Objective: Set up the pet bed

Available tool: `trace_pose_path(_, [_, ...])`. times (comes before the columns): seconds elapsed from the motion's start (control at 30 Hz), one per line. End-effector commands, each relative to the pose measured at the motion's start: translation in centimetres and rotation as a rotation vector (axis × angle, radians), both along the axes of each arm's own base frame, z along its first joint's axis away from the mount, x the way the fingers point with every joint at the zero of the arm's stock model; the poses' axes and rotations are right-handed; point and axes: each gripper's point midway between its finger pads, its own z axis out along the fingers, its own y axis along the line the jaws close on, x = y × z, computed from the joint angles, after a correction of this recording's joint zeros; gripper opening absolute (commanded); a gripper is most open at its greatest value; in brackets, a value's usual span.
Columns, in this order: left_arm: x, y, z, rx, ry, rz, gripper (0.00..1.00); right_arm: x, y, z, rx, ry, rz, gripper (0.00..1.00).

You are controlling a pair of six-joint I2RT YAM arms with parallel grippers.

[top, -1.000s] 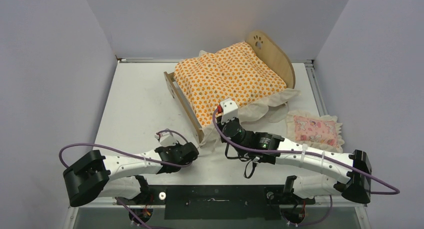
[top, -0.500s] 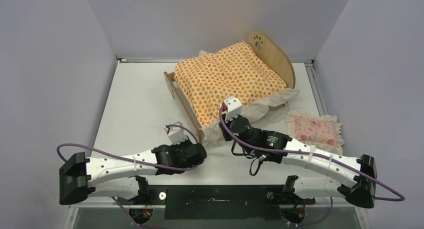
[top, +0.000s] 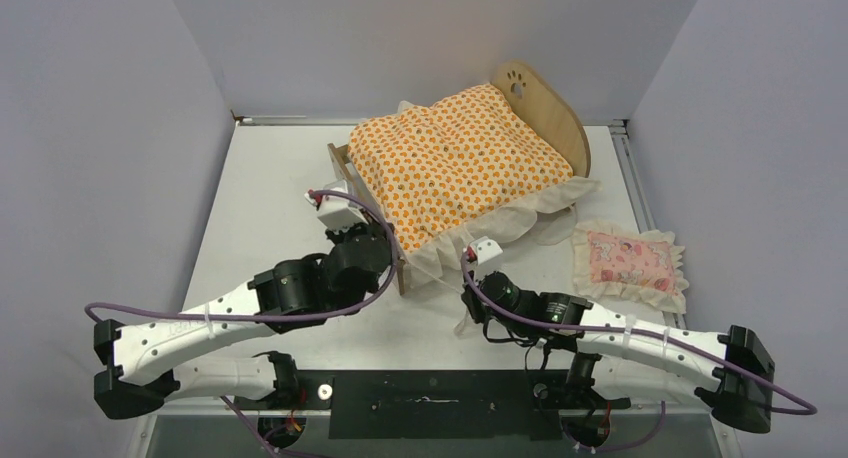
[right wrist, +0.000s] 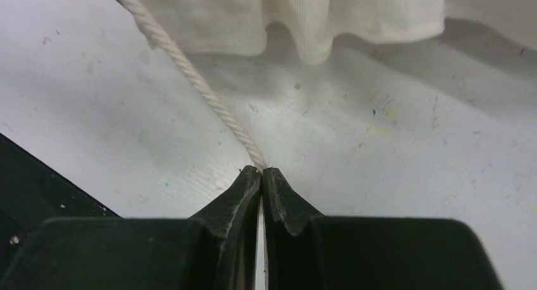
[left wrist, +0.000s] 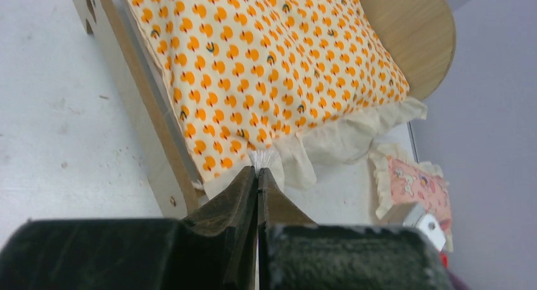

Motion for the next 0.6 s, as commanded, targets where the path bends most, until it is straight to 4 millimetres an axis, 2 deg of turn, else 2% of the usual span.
trace_pose_path(0.0, [3.1,0.5,2.3,0.048,-0.074,-0.003,0.00,-0.7,0.4,-1.8,0.075,0.053,-0.024,0.05])
trace_pose_path(0.2, [6.2,0.4,0.2,0.073,-0.036,-0.008,0.00,-1.7,-0.3,-6.1,0.047,0.134,-0.053,0.05])
trace_pose_path(0.3, [7.5,1.8,0.3,0.115,-0.036,0.043,0.00,-2.6,-0.1,-7.2,0.047,0.185,-0.040,0.05])
trace_pose_path(0.43, [8.9,6.0,0.9,0.158,-0.039,0.152,0.00,-3.3,1.7,-6.6,0.094,0.200,0.012,0.05])
trace_pose_path(0.57, [9.0,9.0,0.8,0.200,-0.034,0.212,0.00,-2.3,4.1,-5.0,0.117,0.170,0.037,0.05])
